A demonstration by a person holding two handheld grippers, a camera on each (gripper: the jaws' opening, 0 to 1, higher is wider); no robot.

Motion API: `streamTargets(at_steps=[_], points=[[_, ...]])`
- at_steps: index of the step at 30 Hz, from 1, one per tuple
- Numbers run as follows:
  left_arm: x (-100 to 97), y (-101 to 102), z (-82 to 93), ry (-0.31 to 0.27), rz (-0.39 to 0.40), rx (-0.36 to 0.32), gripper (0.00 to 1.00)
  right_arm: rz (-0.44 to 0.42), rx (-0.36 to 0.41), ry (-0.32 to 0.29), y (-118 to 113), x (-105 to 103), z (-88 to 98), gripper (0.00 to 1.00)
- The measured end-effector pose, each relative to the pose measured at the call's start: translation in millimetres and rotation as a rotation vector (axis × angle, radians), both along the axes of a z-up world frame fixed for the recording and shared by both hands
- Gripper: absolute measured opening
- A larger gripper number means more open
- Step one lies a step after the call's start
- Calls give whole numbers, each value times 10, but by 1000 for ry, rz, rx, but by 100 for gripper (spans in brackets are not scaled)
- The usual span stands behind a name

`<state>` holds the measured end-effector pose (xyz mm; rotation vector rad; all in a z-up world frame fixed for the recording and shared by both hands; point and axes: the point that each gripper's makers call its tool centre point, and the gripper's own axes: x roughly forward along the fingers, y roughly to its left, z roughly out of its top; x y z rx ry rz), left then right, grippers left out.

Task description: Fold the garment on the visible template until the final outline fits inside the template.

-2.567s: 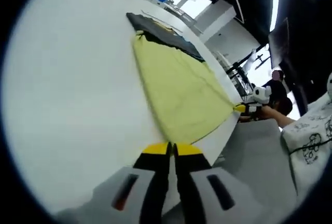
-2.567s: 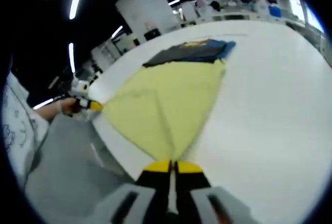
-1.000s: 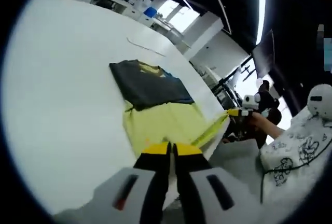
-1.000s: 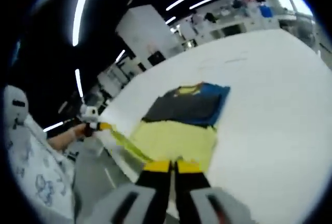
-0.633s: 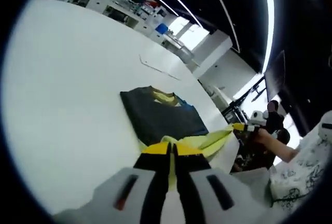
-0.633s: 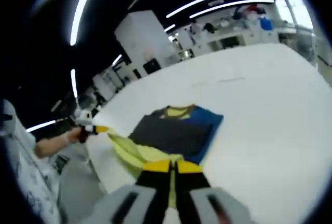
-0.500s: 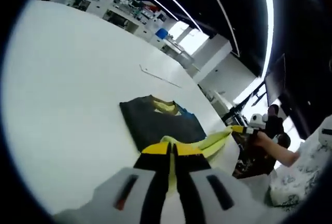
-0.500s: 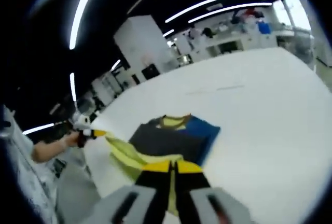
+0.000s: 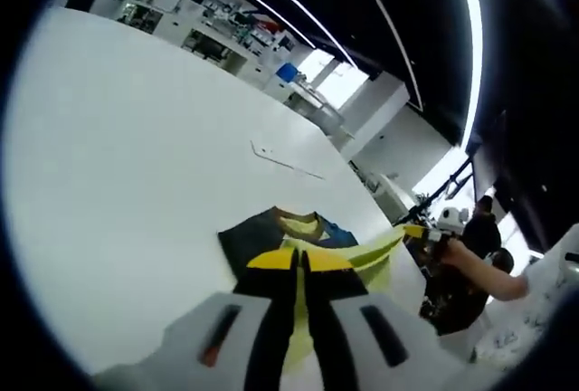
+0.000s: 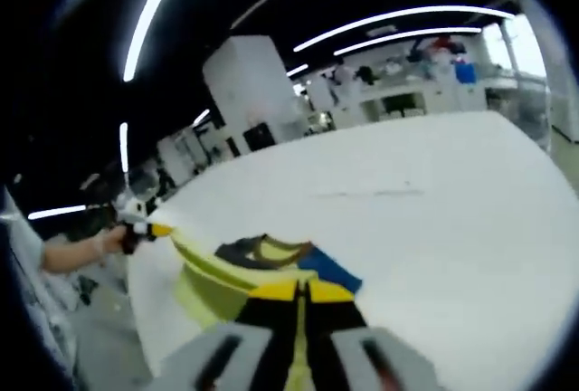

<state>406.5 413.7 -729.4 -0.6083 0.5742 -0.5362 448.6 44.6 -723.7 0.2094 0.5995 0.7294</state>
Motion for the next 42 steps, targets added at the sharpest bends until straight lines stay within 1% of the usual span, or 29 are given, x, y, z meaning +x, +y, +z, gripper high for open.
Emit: streamTargets(at_steps=[2, 5, 8, 10, 12, 14, 17, 18, 20, 22, 24, 26, 29, 31, 34, 38, 42], points=[[64, -11, 16, -4, 6, -4, 0, -4, -5, -2, 16, 19, 5, 0], [172, -33, 15, -12, 12, 14, 0, -8, -8, -17, 35, 198, 0, 0], [257, -25, -12, -14, 16, 20, 0, -13, -9, -21, 16, 319, -33, 0], [283, -45, -36, -14, 21, 25, 0, -23, -6, -16, 26, 351, -67, 0], [324, -44, -84, -10, 33, 32, 0, -30, 1, -9, 33, 380, -105, 0], [376, -27, -151, -4, 44, 37, 0, -32, -5, -1, 57, 420, -183, 0], [433, 4, -315, 18, 46, 78, 0, -34, -24, 13, 64, 515, -358, 0], [464, 18, -369, 38, 57, 65, 0, -39, -25, 22, 64, 538, -396, 0], [514, 49, -401, 37, 74, 56, 0, -52, -23, 33, 58, 598, -463, 0], [546, 70, -432, 37, 86, 59, 0, -68, -9, 48, 65, 609, -504, 0], [562, 82, -521, 41, 97, 79, 0, -72, -20, 57, 76, 657, -611, 0], [567, 75, -612, 55, 117, 73, 0, -78, -31, 71, 79, 654, -706, 0], [583, 79, -750, 67, 134, 77, 0, -88, -34, 84, 80, 664, -796, 0], [568, 75, -808, 91, 148, 67, 0, -97, -30, 96, 76, 661, -849, 0], [572, 111, -897, 97, 138, 85, 0, -100, -37, 107, 73, 627, -908, 0], [559, 130, -924, 104, 134, 85, 0, -99, -43, 118, 65, 614, -950, 0], [547, 115, -912, 94, 111, 94, 0, -97, -36, 121, 64, 624, -948, 0]])
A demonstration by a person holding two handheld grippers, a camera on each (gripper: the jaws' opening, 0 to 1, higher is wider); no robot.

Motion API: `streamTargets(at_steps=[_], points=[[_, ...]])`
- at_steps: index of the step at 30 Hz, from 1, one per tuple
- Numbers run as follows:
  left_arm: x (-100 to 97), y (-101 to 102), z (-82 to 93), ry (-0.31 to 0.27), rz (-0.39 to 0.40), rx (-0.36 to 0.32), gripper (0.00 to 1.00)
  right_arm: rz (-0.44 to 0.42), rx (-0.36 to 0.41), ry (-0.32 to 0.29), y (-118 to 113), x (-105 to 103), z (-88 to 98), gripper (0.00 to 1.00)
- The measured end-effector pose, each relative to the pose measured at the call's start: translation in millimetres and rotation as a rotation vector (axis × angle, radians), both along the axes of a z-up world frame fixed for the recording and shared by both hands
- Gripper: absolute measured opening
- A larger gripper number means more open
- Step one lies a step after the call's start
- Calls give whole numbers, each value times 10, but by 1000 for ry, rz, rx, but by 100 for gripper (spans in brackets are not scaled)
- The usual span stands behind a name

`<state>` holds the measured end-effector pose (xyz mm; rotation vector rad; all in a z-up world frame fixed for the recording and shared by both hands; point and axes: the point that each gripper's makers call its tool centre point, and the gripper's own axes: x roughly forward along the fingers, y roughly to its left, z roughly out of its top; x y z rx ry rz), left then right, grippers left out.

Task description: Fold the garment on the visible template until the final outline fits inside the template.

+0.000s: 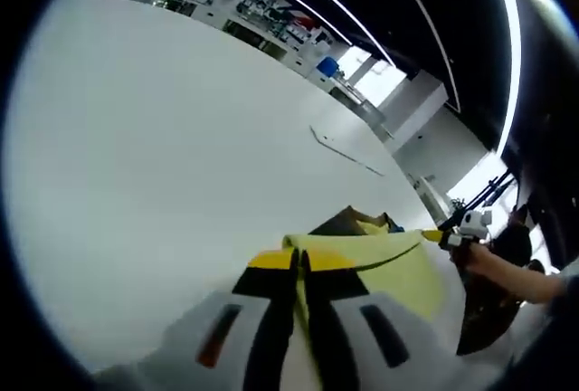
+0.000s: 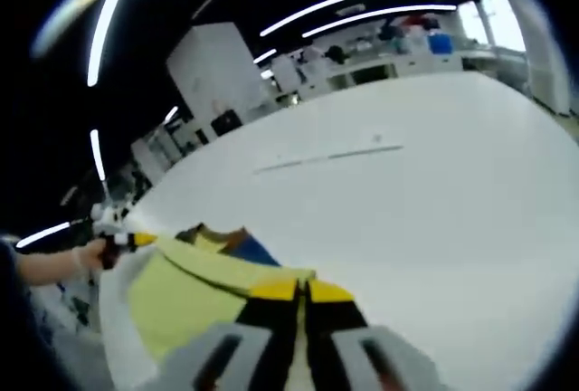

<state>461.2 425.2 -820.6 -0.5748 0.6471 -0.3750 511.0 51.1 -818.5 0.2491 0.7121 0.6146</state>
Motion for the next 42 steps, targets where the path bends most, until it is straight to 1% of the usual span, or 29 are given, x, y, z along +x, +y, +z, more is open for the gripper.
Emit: streamTargets(at_steps=[3, 5, 7, 8, 10, 12, 13, 14, 15, 17, 18, 19, 20, 22, 23, 26, 27, 28, 29, 30, 33, 34, 35, 39, 42], points=[[-14, -11, 14, -5, -5, 3, 0, 9, 13, -9, 24, -9, 47, 0], [-38, -34, 19, 4, -16, -9, 0, 6, 4, 0, 9, -21, 39, 0], [-63, -32, 43, -8, -16, 9, 2, 14, -2, -4, -1, -43, 39, 0], [-62, -18, 45, -9, -17, 10, 3, 16, -4, -6, -15, -62, 43, 2], [-72, -10, 64, -21, -25, 19, 10, 17, -3, -9, -36, -99, 61, 7], [-88, 13, 82, -50, -51, 78, 17, 19, -3, -19, -57, -86, 80, 13], [-106, 1, 97, -72, -78, 106, 21, 24, -3, -22, -59, -102, 87, 17], [-117, -8, 101, -71, -85, 105, 25, 31, -5, -34, -60, -119, 99, 22], [-137, -31, 112, -79, -107, 113, 31, 38, -9, -34, -63, -144, 102, 27], [-169, -56, 115, -104, -154, 161, 39, 59, -21, -33, -62, -169, 81, 37], [-173, -58, 102, -110, -175, 178, 46, 75, -32, -28, -61, -193, 64, 42], [-191, -87, 99, -116, -196, 189, 50, 87, -61, -33, -69, -218, 36, 47], [-216, -163, 112, -125, -216, 196, 55, 103, -74, -42, -65, -238, 30, 53], [-231, -191, 120, -138, -243, 206, 61, 116, -68, -40, -52, -261, 31, 61], [-233, -199, 132, -151, -263, 203, 66, 125, -62, -42, -35, -279, 40, 68], [-317, -311, 196, -172, -295, 194, 78, 168, -64, -66, 53, -371, 76, 83], [-335, -347, 222, -186, -313, 190, 82, 194, -50, -67, 83, -390, 77, 85], [-377, -419, 265, -205, -345, 188, 86, 201, -35, -59, 101, -406, 81, 87], [-401, -449, 278, -203, -353, 182, 90, 204, -27, -55, 117, -423, 86, 89], [-463, -549, 326, -210, -377, 160, 93, 218, -25, -62, 150, -464, 103, 91], [-538, -643, 357, -214, -409, 141, 98, 259, -25, -85, 249, -562, 161, 96], [-574, -688, 362, -214, -422, 143, 99, 276, -14, -86, 295, -606, 182, 96], [-619, -737, 354, -212, -444, 152, 99, 281, -8, -82, 294, -592, 172, 96], [-658, -766, 302, -197, -487, 151, 98, 301, -3, -88, 377, -634, 179, 94], [-703, -795, 250, -182, -509, 159, 97, 324, 10, -76, 461, -701, 162, 94]])
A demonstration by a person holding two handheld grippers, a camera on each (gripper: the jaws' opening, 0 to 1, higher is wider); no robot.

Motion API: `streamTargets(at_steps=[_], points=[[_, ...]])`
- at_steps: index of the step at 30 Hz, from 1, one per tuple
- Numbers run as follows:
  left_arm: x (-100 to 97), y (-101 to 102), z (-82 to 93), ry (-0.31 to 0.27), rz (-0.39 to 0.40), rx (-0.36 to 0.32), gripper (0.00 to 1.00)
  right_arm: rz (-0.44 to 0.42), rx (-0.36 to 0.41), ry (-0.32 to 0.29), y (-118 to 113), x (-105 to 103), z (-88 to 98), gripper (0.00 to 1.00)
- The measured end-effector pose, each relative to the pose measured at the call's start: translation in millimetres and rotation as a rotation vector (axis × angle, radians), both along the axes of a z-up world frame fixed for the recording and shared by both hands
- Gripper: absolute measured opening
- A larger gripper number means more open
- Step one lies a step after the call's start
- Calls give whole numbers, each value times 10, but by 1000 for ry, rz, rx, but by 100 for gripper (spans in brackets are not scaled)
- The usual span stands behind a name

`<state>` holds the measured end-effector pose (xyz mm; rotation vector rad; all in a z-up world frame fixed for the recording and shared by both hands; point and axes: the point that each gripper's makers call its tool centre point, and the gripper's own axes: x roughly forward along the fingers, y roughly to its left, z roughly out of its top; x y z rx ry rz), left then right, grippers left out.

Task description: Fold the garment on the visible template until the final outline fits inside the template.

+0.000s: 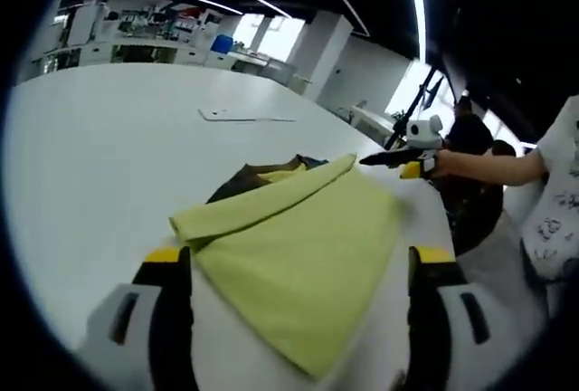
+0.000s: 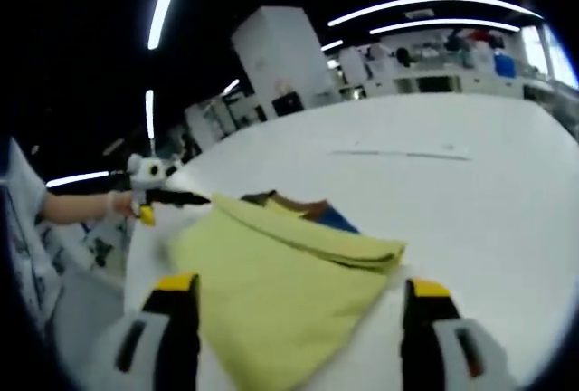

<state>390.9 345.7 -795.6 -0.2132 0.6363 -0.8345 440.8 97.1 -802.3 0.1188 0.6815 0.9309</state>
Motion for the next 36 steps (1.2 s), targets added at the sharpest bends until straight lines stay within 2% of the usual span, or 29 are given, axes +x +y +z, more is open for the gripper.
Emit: streamTargets(at_steps=[5, 8, 13, 16, 19, 23, 26, 31, 33, 36], points=[[4, -30, -56, 30, -17, -22, 95, 35, -6, 24, 79, -71, -92, 93], [8, -106, -46, 26, -21, -20, 95, 41, -21, 16, 109, -55, -117, 93], [77, -44, -66, 29, -16, -34, 94, 31, -25, -36, 73, 4, -12, 89], [68, -34, -95, 36, -17, -30, 94, 37, 1, -21, 94, -2, 18, 88], [105, 14, -143, 41, -16, -27, 93, 51, -12, -1, 111, -21, -63, 87], [126, -52, -113, 38, 0, -37, 92, 52, -17, 7, 170, -1, -153, 86], [174, -58, -113, 28, 12, -32, 92, 26, 8, 4, 225, 137, -148, 85], [323, -29, -76, -2, 48, -45, 94, 19, 20, -16, 271, 202, -97, 84], [396, -12, -66, -13, 70, -56, 93, -4, 31, -31, 276, 298, -85, 84], [492, 20, -83, -16, 99, -59, 93, -48, 46, -18, 260, 391, -94, 83]])
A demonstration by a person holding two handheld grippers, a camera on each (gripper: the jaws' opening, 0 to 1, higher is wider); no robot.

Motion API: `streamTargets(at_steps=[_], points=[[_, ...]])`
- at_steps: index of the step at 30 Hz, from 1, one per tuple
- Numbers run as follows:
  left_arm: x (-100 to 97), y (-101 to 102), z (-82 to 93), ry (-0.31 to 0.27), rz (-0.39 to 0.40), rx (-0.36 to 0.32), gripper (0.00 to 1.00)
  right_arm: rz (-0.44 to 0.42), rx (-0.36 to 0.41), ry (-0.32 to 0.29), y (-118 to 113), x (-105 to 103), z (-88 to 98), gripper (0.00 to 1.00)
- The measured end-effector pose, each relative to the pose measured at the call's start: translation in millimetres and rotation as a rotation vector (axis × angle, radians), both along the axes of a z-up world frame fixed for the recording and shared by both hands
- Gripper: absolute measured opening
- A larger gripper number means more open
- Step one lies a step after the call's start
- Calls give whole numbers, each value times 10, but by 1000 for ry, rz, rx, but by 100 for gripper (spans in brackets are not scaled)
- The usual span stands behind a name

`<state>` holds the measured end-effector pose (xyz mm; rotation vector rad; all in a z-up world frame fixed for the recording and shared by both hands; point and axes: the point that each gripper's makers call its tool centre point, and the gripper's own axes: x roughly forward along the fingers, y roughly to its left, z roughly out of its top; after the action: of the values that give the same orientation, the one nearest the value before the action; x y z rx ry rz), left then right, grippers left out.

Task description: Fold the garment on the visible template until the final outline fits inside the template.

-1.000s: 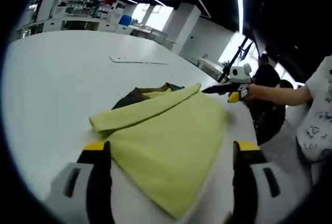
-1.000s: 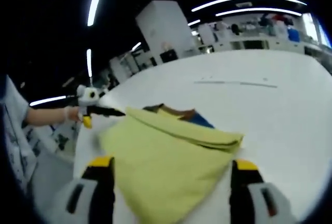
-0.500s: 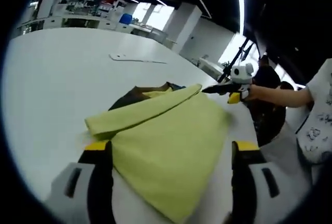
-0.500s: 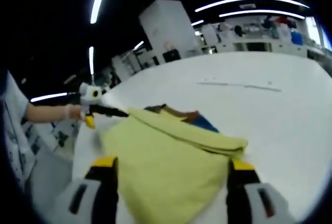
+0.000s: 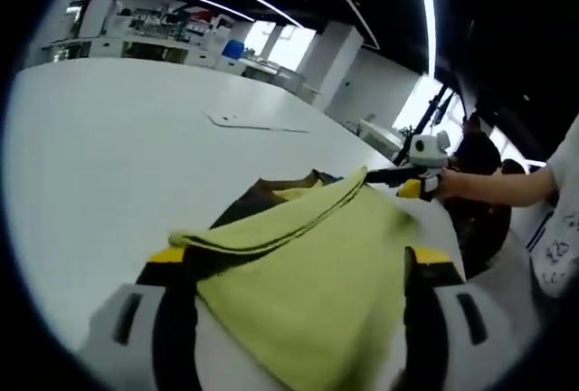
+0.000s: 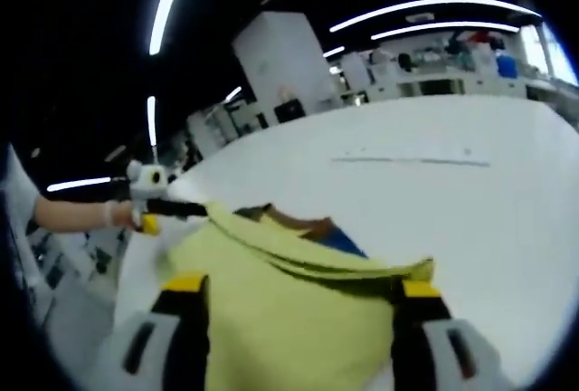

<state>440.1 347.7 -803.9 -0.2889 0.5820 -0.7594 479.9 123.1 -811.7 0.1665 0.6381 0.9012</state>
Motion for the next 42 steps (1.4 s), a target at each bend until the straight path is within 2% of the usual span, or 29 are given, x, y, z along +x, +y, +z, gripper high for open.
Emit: streamTargets(at_steps=[2, 7, 14, 19, 25, 32, 38, 42], points=[[67, 31, -11, -2, 20, 2, 94, -20, 4, 9, -20, 82, -35, 83], [126, 58, -11, -1, 43, -12, 95, -33, -7, 9, -31, 109, -65, 83], [77, 79, -9, -1, 39, -5, 94, -20, -23, 3, -58, 76, -37, 83], [17, 86, 71, -11, 38, -6, 94, -8, -33, -7, -84, -1, 41, 82], [-143, 139, 117, -39, 20, 46, 93, -17, -32, -18, -229, -115, 127, 80], [-397, 246, 85, -35, 32, 43, 89, -47, -42, -11, -461, -291, 125, 78], [-643, 376, 22, -27, 60, 36, 85, -73, -44, 2, -622, -555, 134, 75], [-837, 356, 36, -16, 64, 31, 80, -79, -43, 15, -686, -720, 121, 71]])
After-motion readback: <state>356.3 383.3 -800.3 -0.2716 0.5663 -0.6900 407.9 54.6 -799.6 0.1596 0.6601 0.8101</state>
